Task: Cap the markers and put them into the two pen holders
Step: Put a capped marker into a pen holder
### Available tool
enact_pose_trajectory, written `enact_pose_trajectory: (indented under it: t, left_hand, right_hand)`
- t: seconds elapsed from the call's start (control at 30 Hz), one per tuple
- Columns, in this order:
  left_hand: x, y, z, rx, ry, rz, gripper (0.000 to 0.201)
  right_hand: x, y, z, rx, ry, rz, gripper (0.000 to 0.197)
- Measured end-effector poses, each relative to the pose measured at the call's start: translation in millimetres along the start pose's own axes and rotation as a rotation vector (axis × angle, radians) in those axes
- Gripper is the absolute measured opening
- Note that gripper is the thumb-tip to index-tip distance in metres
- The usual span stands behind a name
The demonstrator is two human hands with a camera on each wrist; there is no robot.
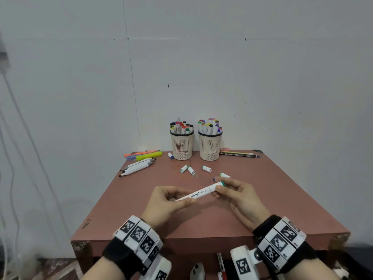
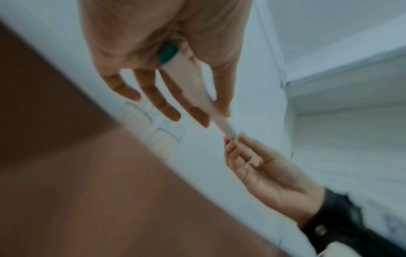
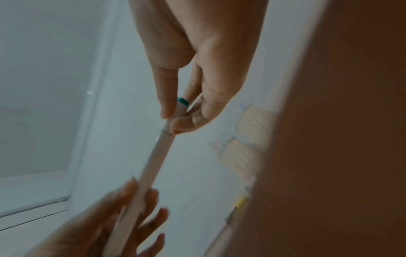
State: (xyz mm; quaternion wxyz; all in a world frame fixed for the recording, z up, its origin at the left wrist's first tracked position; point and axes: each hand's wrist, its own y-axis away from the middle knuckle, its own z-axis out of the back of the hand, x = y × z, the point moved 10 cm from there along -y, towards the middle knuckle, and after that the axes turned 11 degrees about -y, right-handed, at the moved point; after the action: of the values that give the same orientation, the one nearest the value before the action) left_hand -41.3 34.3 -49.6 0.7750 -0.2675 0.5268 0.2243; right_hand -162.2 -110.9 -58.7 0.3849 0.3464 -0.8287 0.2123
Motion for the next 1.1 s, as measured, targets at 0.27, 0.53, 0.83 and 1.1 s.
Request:
enact_pose_trajectory:
  t: [0.27,0.53,0.83,1.1]
  left_hand:
    - [-55,-11,67,-0.137,-0.169,-0.155,0.016]
    - [-39,-87,122,-0.094,-0.528,-0.035,0.016]
    - [36,-165,135,0.110,-1.102,0.080,0.032]
    - [71,-199,131,0.266,-1.339,0.103,0.033]
  right_hand:
    - [84,7,-71,0.131,0.320,0.346,0.028]
    - [160,-35,-126,0.073,0.720,0.773,0.029]
    - [201,-118,-143,-0.037,1.159,0.985,0.027]
    - [194,-188,-128,-0.037,1.418,0.852,0.029]
